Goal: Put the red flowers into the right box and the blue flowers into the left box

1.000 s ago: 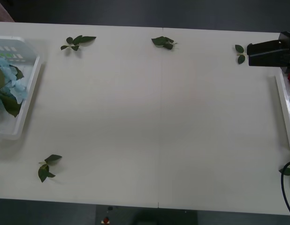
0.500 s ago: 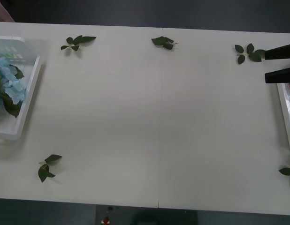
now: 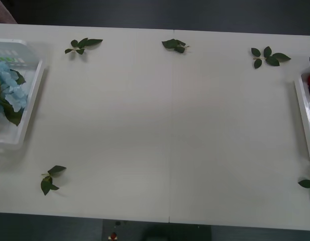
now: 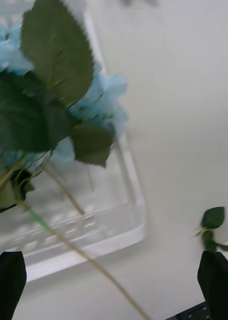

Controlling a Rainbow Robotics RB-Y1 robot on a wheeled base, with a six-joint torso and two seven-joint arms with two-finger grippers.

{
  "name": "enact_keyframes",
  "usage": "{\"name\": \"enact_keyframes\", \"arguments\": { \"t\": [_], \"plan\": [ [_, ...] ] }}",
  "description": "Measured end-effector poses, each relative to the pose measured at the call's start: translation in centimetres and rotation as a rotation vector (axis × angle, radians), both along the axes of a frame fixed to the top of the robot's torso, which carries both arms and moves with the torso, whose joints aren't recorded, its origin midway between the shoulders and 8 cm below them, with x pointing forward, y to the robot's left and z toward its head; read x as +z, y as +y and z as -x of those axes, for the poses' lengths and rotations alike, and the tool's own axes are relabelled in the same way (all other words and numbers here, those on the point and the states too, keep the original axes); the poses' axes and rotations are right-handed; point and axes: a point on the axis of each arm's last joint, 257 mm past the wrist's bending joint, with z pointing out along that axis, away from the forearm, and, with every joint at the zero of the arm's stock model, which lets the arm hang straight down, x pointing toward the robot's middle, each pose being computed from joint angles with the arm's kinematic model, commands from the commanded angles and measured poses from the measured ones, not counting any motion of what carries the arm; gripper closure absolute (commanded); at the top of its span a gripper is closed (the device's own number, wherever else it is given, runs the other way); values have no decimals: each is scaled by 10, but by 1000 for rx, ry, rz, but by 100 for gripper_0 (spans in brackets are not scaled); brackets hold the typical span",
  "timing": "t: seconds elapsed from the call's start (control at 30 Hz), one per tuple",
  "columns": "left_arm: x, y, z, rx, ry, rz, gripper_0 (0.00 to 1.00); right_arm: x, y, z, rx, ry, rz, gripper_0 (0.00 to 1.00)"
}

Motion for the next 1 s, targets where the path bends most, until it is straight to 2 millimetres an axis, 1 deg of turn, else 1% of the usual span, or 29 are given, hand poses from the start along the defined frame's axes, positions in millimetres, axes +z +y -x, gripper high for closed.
{"name": "enact_keyframes", "arguments": {
  "t": [0.13, 0.2, 0.3, 0.47, 0.57, 0.67, 0.8, 0.93, 1.0],
  "plan": [
    [16, -41, -12, -82, -36, 42, 0, -1, -13, 0, -27, 16, 11, 0],
    [24, -62, -20, -79, -40, 87, 0, -1, -16, 0, -34, 21, 14, 0],
    [37, -93, -29, -64, -38, 166, 0, -2, -20, 2, -35, 28, 27, 0],
    [52, -140, -38, -180, -109, 127, 0, -4, -22, 2, -44, 32, 37, 0],
    [56, -176, -40, -252, -116, 176, 0, -4, -22, 2, -44, 32, 37, 0],
    [59, -217, -39, -337, -104, 253, 0, -4, -22, 2, -44, 32, 37, 0],
    [65, -268, -31, -454, -98, 315, 0, -4, -22, 2, -44, 32, 37, 0],
    [76, -311, -15, -565, -107, 376, 0, -4, -22, 2, -44, 32, 37, 0],
    [79, -327, -6, -621, -114, 402, 0, -4, -22, 2, -44, 32, 37, 0]
  ]
}}
